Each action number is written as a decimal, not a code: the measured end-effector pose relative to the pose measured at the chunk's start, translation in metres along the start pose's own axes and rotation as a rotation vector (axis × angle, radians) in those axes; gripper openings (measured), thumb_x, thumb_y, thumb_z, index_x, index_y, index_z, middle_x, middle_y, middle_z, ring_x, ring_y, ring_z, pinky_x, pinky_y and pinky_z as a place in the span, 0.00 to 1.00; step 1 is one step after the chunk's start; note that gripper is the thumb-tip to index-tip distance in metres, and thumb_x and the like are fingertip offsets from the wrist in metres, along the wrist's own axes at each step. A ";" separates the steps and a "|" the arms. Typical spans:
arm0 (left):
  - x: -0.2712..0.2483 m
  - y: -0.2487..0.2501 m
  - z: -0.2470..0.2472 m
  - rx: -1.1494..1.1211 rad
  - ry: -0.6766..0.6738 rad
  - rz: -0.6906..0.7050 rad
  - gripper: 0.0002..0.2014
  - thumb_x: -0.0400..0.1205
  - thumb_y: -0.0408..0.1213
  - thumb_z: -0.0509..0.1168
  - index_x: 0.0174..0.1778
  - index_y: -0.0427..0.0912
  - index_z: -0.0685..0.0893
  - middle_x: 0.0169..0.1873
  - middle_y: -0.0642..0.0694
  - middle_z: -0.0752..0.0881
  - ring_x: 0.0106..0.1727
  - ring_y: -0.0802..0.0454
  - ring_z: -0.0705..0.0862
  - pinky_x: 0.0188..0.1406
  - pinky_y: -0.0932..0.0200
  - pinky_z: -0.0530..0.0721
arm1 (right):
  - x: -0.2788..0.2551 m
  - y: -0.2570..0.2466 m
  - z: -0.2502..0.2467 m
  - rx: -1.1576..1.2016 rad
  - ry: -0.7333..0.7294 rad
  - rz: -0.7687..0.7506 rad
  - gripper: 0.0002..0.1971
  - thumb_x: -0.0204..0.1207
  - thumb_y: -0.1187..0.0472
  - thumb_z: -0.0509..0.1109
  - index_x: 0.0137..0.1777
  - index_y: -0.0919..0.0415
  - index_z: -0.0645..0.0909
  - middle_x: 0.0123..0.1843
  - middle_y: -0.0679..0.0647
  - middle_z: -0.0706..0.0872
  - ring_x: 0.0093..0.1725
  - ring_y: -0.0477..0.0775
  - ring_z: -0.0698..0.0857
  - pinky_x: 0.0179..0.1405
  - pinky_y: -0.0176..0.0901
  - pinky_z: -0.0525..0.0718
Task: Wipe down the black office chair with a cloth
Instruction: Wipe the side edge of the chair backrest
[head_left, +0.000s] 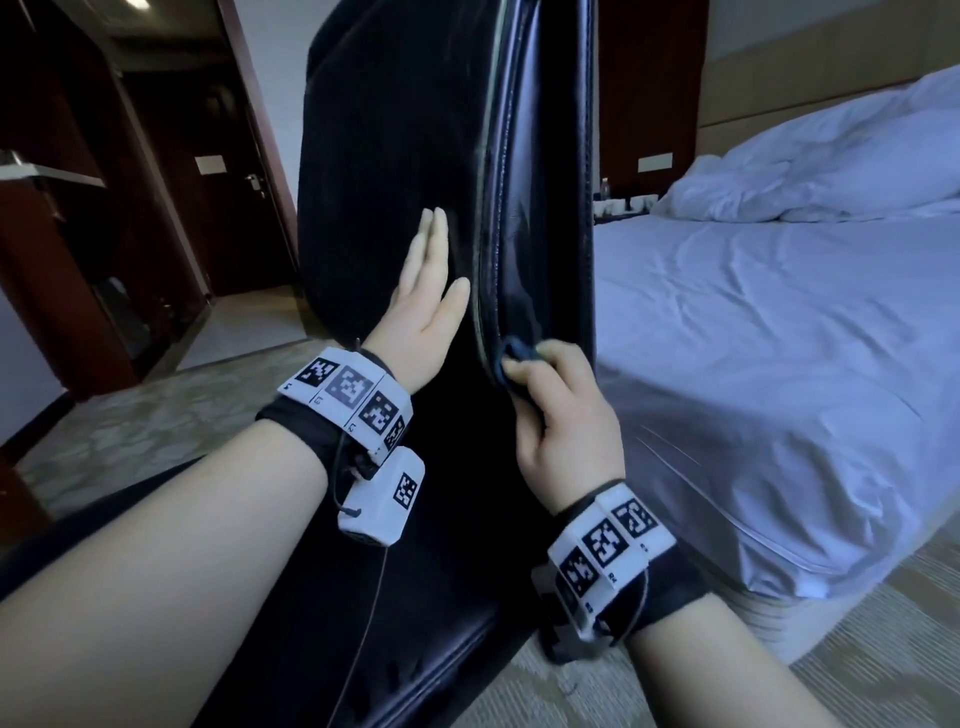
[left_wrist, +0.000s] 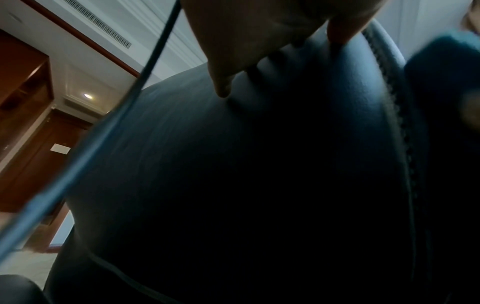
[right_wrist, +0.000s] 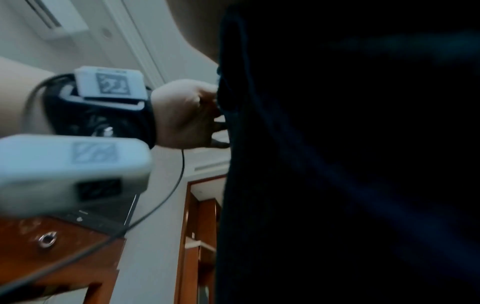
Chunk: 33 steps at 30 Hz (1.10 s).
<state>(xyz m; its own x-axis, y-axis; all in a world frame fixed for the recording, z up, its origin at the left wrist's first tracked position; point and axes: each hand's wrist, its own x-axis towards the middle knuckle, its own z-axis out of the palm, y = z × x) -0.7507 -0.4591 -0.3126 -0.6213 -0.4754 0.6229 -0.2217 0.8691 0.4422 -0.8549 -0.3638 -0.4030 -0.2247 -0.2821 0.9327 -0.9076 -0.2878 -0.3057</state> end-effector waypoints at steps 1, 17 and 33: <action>0.000 0.000 0.000 -0.001 0.004 0.001 0.30 0.87 0.43 0.46 0.81 0.48 0.39 0.82 0.51 0.38 0.73 0.73 0.40 0.74 0.65 0.40 | -0.016 0.005 0.000 -0.028 -0.055 0.009 0.11 0.70 0.63 0.59 0.51 0.56 0.78 0.55 0.50 0.74 0.46 0.53 0.78 0.34 0.40 0.76; 0.052 0.044 -0.046 0.013 0.087 0.021 0.28 0.88 0.43 0.46 0.82 0.52 0.41 0.82 0.50 0.38 0.82 0.53 0.37 0.79 0.52 0.38 | 0.177 -0.047 -0.055 -0.135 0.083 0.038 0.16 0.80 0.64 0.61 0.66 0.63 0.76 0.63 0.60 0.74 0.54 0.49 0.76 0.49 0.31 0.73; 0.053 0.052 -0.042 -0.144 0.053 0.032 0.25 0.89 0.39 0.45 0.81 0.56 0.45 0.82 0.51 0.42 0.82 0.55 0.39 0.82 0.45 0.40 | 0.136 -0.064 -0.065 -0.236 -0.107 -0.028 0.13 0.78 0.65 0.64 0.61 0.63 0.81 0.57 0.60 0.78 0.47 0.62 0.82 0.38 0.50 0.82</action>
<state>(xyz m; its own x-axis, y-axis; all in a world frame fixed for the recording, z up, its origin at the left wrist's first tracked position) -0.7634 -0.4450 -0.2301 -0.5849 -0.4574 0.6698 -0.0899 0.8573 0.5070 -0.8500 -0.3247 -0.2439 -0.1708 -0.3754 0.9110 -0.9734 -0.0789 -0.2150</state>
